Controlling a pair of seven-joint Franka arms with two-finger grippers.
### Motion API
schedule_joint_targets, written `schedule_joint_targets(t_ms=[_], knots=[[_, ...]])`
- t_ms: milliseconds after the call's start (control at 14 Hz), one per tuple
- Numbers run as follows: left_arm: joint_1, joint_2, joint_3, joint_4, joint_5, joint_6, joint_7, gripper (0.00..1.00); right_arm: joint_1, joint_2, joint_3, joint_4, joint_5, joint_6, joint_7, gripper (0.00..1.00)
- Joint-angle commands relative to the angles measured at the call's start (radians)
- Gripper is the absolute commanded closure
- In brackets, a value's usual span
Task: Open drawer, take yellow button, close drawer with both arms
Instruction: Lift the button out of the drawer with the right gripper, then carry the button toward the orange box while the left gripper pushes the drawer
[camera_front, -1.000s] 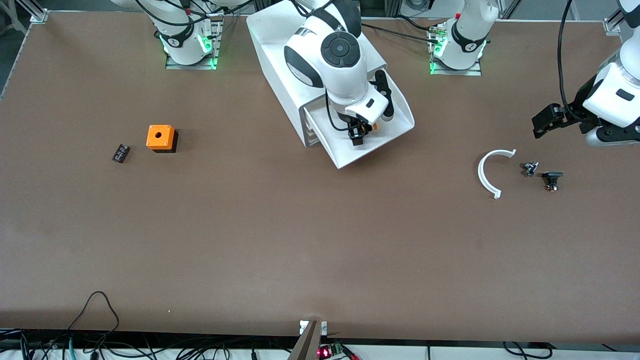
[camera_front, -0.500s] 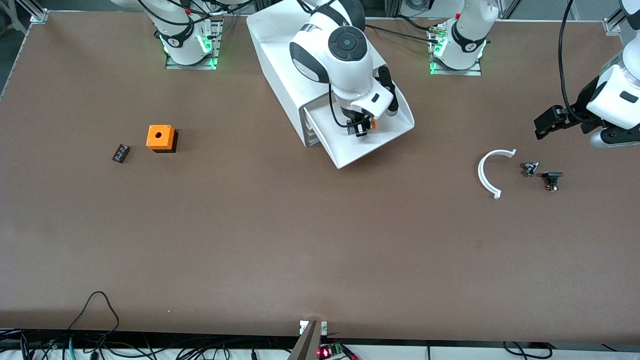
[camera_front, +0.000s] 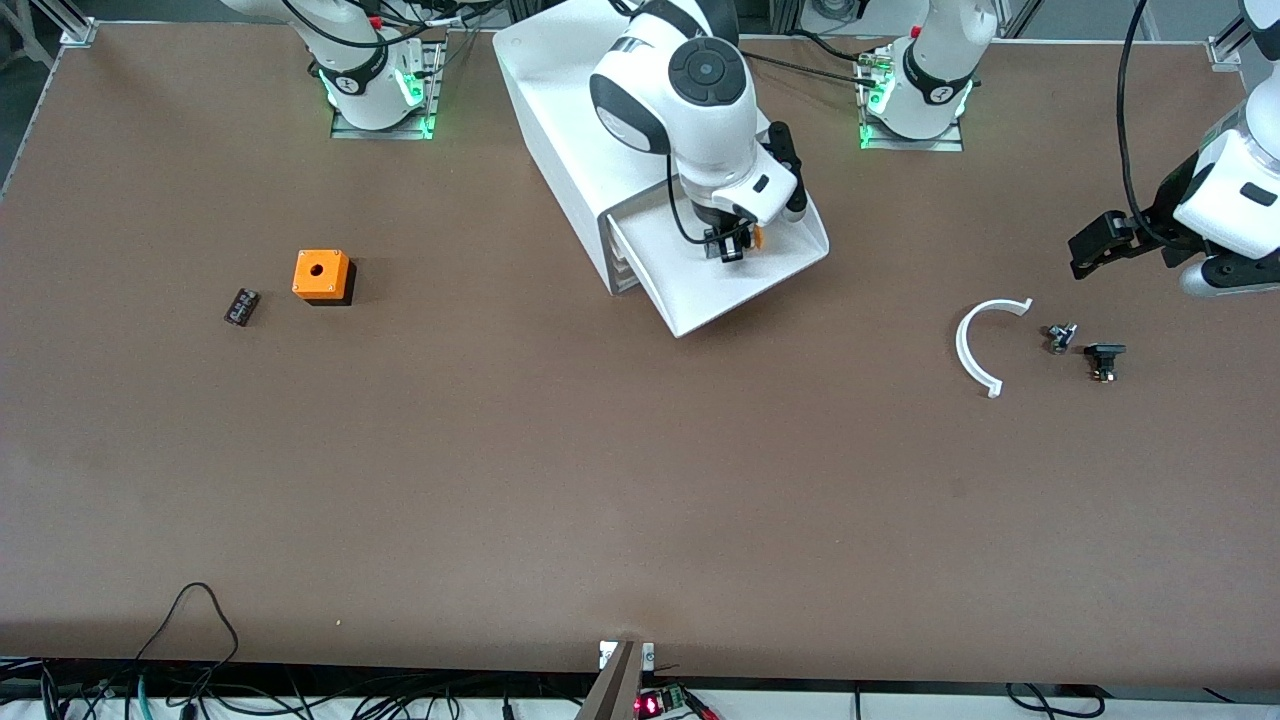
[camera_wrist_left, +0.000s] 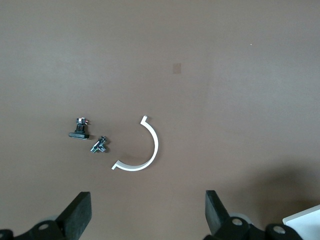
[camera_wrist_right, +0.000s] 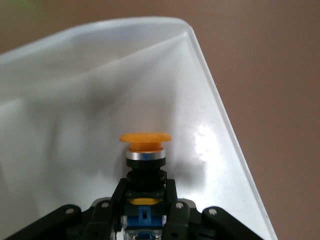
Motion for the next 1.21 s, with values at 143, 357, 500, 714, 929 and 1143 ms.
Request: schedule_joint_targets(t_ms=[143,357,500,714,929,1143], knots=[[0.001,-0.004,0.001,0.003,-0.008,-0.009,-0.007,0.0,0.002,-0.031,0.002,0.031,-0.015,0.027,0.149,0.69],[0.001,-0.002,0.001,0.003,-0.008,0.008,-0.007,0.0,-0.015,-0.042,-0.004,0.03,-0.028,0.039,0.227,0.69],[-0.001,0.002,0.001,0.0,-0.007,0.032,-0.007,0.0,-0.039,-0.051,-0.013,0.027,-0.097,0.033,0.328,0.69],[-0.012,0.021,0.001,-0.006,-0.005,0.061,-0.007,0.0,-0.131,-0.053,-0.019,0.024,-0.099,0.039,0.462,0.69],[-0.015,0.034,-0.004,-0.01,-0.019,0.077,-0.011,0.0,-0.151,-0.054,-0.098,0.021,-0.12,0.035,0.6,0.69],[-0.018,0.06,-0.015,-0.05,-0.06,0.153,-0.088,0.0,-0.203,-0.068,-0.14,0.003,-0.108,0.015,0.677,0.69]])
